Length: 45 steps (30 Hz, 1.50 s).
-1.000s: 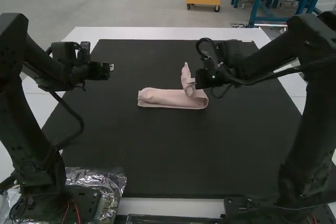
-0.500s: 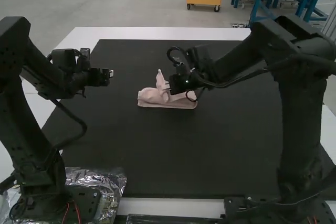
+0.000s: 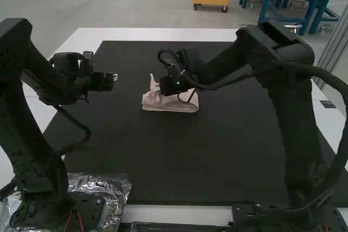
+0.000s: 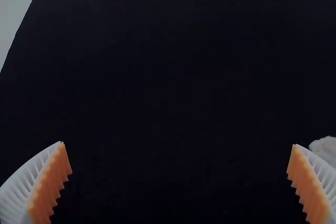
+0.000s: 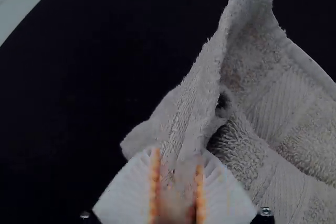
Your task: Fold the towel.
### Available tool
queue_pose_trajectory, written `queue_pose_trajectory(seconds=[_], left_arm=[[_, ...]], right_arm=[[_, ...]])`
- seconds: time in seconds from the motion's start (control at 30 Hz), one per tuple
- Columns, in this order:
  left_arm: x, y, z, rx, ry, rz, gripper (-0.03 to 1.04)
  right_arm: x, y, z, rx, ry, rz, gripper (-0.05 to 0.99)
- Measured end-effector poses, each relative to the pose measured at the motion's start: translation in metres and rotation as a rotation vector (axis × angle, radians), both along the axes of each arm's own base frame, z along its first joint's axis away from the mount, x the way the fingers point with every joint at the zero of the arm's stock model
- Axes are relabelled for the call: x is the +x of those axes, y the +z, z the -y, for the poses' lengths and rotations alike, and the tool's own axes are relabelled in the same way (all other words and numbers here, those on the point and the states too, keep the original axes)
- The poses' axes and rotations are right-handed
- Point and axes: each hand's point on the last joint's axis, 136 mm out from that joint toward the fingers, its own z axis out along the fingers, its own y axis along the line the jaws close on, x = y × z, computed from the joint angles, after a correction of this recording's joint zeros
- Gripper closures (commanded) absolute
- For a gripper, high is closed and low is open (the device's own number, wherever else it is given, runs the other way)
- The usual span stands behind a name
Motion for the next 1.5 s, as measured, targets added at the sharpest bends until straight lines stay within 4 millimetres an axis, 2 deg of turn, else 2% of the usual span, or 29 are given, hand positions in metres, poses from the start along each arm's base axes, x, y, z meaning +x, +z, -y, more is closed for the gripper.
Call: queue_pose_trajectory(seconds=[0.03,0.1,0.17,0.2,0.23,0.27,0.3,0.43,0.5,0.53,0.6,0.77,0.87,1.2,1.5], left_arm=[[0.000,0.000,0.000,0.000,0.000,0.000,0.04],[0.000,0.000,0.000,0.001,0.001,0.000,0.04],[0.000,0.000,-0.001,0.001,0.003,0.000,0.04],[0.000,0.000,-0.001,0.001,0.004,0.001,0.04],[0.000,0.000,-0.001,0.002,0.005,0.001,0.04],[0.000,0.000,-0.001,0.003,0.006,0.002,0.04],[0.001,0.001,-0.001,0.003,0.007,0.004,0.04],[0.002,0.003,-0.004,0.011,0.023,0.014,0.04],[0.003,0.004,-0.009,0.025,0.050,0.017,0.04],[0.003,0.004,-0.014,0.039,0.073,0.019,0.04],[0.004,0.007,-0.022,0.072,0.124,0.032,0.04],[0.004,0.019,-0.029,0.127,0.211,0.103,0.04],[-0.002,0.021,-0.035,0.145,0.261,0.112,0.04],[-0.011,0.043,-0.048,0.170,0.345,0.155,0.04],[-0.013,0.060,-0.030,0.170,0.314,0.179,0.04]], right_arm=[[-0.002,0.001,-0.003,0.003,0.004,-0.005,0.36],[-0.006,0.003,-0.007,0.010,0.013,-0.010,0.34],[-0.007,0.007,-0.009,0.020,0.018,-0.012,0.35],[-0.007,0.012,-0.009,0.030,0.017,-0.005,0.40],[-0.005,0.020,-0.008,0.045,0.014,0.012,0.59],[-0.004,0.030,-0.007,0.065,0.009,0.034,0.83],[-0.001,0.045,-0.005,0.098,0.002,0.070,0.97],[0.016,0.114,0.013,0.232,-0.048,0.231,0.96],[0.022,0.129,0.022,0.254,-0.068,0.268,0.96],[0.025,0.129,0.026,0.260,-0.075,0.280,0.96],[0.025,0.119,0.031,0.259,-0.084,0.282,0.96],[0.018,0.061,0.036,0.220,-0.086,0.228,0.96],[0.017,0.039,0.037,0.214,-0.088,0.214,0.96],[0.023,0.006,0.032,0.234,-0.094,0.215,0.96],[0.029,-0.038,0.023,0.220,-0.092,0.185,0.96]])
